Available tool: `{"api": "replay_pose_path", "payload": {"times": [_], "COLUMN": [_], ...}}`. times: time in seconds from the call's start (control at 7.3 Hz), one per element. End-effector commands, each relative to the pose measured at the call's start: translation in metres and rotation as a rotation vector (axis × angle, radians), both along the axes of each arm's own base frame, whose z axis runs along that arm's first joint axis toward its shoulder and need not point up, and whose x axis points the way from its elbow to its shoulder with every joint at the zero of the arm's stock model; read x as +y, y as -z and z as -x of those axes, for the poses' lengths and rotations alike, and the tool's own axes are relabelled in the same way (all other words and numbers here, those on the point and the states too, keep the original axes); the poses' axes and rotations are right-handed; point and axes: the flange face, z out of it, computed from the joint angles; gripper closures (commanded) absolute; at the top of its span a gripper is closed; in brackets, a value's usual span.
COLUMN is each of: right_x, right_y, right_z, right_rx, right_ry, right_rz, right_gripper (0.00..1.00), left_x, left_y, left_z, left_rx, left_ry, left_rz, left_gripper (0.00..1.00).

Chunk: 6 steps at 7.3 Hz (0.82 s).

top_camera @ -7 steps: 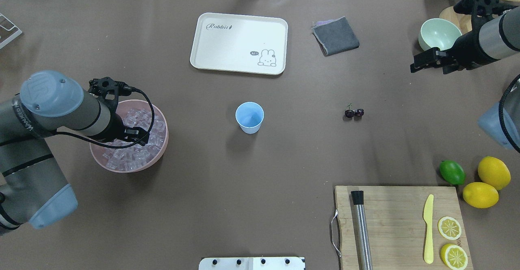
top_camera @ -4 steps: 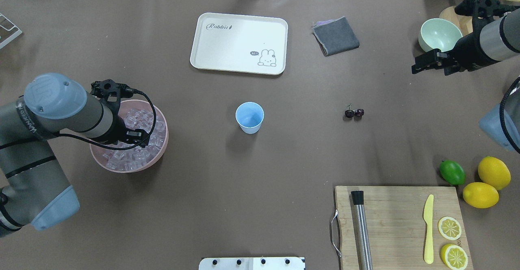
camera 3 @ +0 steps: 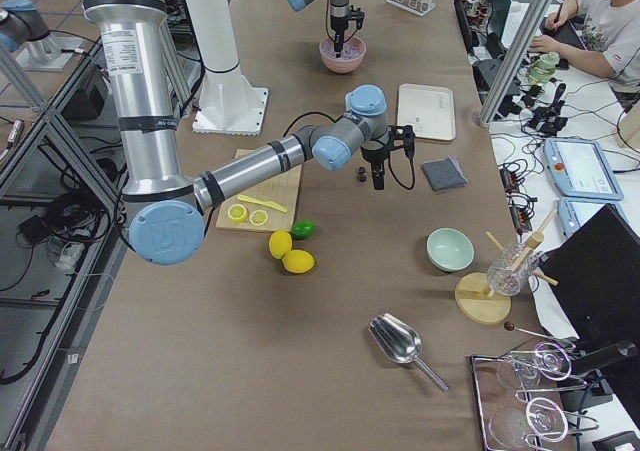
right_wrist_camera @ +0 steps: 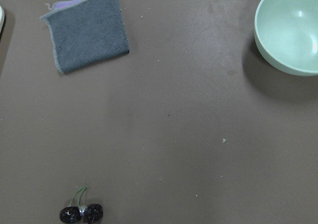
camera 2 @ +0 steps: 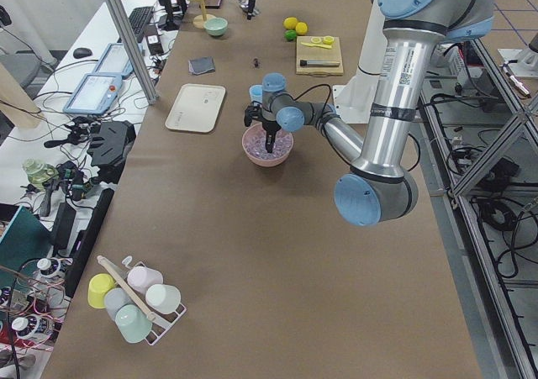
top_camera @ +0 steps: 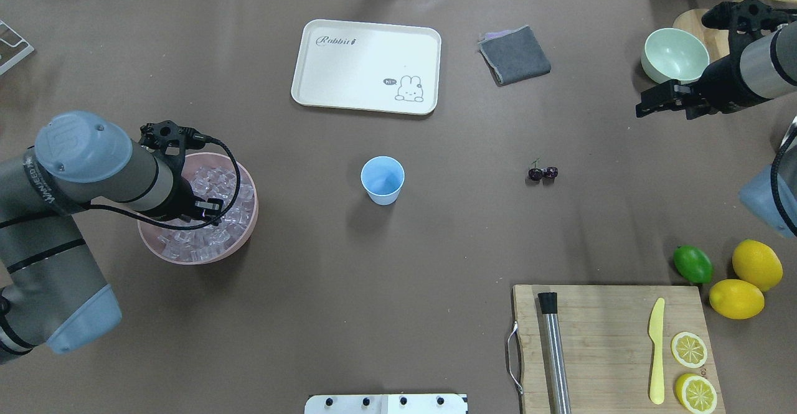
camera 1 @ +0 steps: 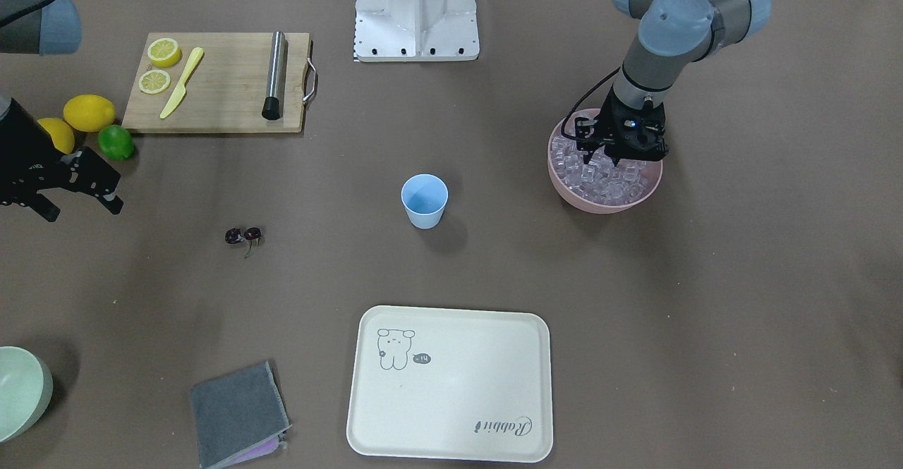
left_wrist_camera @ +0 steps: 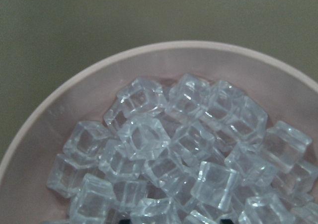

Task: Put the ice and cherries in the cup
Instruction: 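Lower the left gripper into the bowl and grasp an ice cube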

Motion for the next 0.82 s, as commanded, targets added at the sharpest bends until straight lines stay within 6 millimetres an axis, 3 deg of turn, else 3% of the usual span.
{"api": "replay_pose_path", "payload": {"times": [0.0,0.27,0.41,0.55,0.69], "right_x": [0.005,0.006,0.006,0.005,0.006], "right_y": [0.0,-0.001,-0.001,0.0,0.002], "right_z": [0.003,0.006,0.006,0.006,0.008], "right_rx": [0.002,0.003,0.006,0.005,0.003], "right_ry": [0.007,0.013,0.009,0.009,0.013], "right_rz": [-0.003,-0.003,-0.004,-0.006,-0.008], "right_gripper": [0.01,0.01,0.01,0.01,0.01], "left_x": [0.002,0.0,0.001,-0.015,-0.03], "left_y": [0.002,0.017,0.032,0.052,0.082], "left_z": [0.003,0.013,0.028,0.051,0.047], "left_rx": [0.007,0.031,0.057,0.097,0.136], "left_ry": [-0.001,0.012,0.021,0.042,0.029], "left_rz": [-0.007,-0.024,-0.038,-0.052,-0.043], "left_gripper": [0.85,1.0,1.0,1.0,1.0]}}
